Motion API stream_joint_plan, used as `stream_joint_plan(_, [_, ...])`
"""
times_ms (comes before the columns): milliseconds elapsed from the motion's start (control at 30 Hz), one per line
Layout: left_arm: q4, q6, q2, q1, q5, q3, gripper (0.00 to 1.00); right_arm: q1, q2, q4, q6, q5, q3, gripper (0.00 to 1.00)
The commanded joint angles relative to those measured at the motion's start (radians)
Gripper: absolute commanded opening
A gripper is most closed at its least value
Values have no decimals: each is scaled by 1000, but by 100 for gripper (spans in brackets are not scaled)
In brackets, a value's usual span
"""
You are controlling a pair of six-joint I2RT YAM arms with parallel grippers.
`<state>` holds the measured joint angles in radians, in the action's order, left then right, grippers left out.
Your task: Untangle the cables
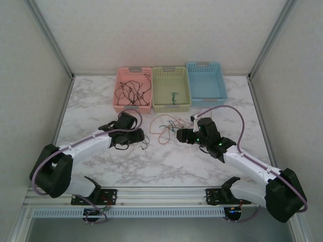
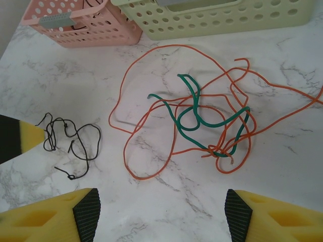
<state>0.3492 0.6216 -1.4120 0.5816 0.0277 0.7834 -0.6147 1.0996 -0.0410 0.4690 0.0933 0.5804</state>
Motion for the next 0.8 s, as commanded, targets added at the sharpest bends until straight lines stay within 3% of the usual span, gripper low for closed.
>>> stream_joint_plan(0, [-20,-50,-49,7,-46,32,60,6,-21,3,10,-22,-14,69])
stream_joint_plan(200, [-33,-80,-150,7,-63,79,44,6,-21,3,8,-23,-10,69])
stream_joint_plan(433, [-30,-88,-150,8,-61,81,1,6,-35,-13,0,-30,-5,69])
stream_joint_plan(600, [26,-97,14,7,-54,92,0,6,-45,-19,-6,-36,-2,69])
stream_joint_plan(767, [188,-123,205,8,-68,184,0,5,-32,-6,-5,-39,-7,69])
